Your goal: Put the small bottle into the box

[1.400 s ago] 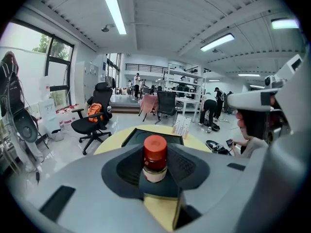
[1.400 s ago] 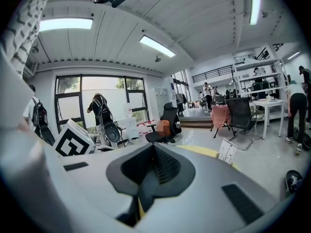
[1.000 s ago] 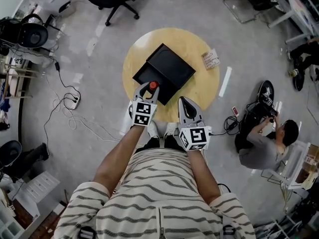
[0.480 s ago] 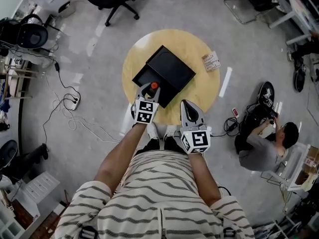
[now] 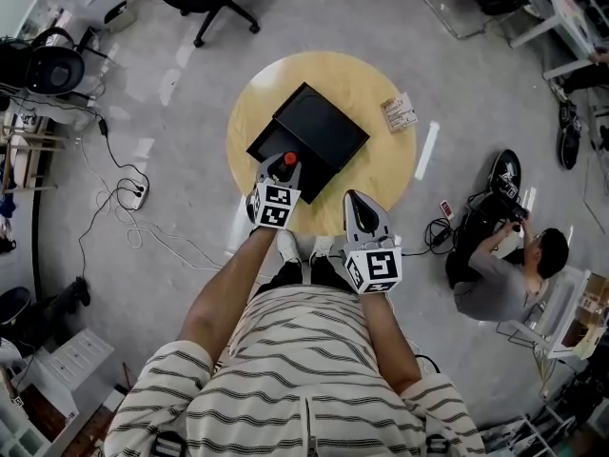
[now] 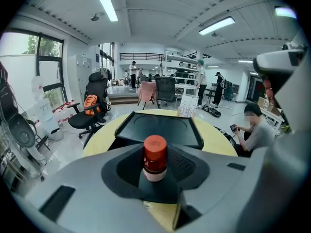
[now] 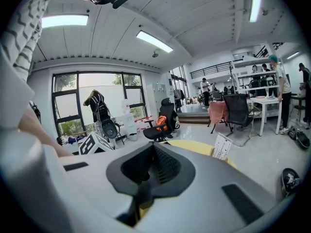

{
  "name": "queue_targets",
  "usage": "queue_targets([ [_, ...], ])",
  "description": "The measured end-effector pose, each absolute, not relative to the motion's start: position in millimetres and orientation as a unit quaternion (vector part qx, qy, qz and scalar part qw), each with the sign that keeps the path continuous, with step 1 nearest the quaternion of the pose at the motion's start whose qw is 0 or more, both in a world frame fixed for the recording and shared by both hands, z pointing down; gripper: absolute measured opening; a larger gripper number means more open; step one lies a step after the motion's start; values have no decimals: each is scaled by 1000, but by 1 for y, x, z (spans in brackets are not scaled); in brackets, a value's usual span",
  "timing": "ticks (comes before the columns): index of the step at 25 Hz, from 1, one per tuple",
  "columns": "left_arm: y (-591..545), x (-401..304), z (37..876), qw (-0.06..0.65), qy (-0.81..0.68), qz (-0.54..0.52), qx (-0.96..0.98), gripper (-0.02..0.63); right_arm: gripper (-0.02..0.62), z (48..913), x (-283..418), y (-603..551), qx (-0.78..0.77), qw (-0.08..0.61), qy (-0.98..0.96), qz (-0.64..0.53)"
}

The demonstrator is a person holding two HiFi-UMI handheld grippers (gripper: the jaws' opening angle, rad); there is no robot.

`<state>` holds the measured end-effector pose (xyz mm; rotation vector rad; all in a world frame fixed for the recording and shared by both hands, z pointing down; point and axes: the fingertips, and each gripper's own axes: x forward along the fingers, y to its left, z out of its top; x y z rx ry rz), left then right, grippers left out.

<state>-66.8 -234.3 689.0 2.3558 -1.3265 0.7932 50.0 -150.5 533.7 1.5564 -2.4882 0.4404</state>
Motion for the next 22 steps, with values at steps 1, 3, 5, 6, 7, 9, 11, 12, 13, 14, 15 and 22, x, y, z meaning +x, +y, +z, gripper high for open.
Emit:
queue_targets([
  [1,-235,-67,691,161,-464,279,825,149,18,535,50,-150,523,88,-835,149],
  [3,-236,-66,694,161,-461,281,826,149,18,536,50,-149,523,90,-834,149],
  [5,-237,-63,697,158,-458,282,828,149,18,537,50,-148,523,92,-834,149],
  [6,-238,-62,698,157,-457,283,828,149,18,538,50,-147,523,93,-834,148],
  [7,-238,-61,698,157,-456,283,829,149,18,538,49,-146,522,93,-835,149],
  [9,-238,-60,700,157,-454,285,829,149,18,538,49,-144,520,91,-836,151],
  [11,-239,-58,704,158,-452,288,829,149,18,539,49,-143,520,91,-836,152],
  [12,-239,-57,705,159,-451,288,830,149,18,540,50,-143,521,92,-835,152],
  [13,-240,-56,706,159,-450,288,830,149,18,540,51,-144,522,92,-834,151],
  [14,-241,-56,706,159,-450,288,830,149,18,540,52,-145,523,93,-834,151],
  [15,-241,-55,706,159,-449,287,831,149,18,541,53,-145,524,93,-833,151],
  [22,-244,-50,710,153,-441,297,833,149,18,540,55,-143,524,98,-833,150],
])
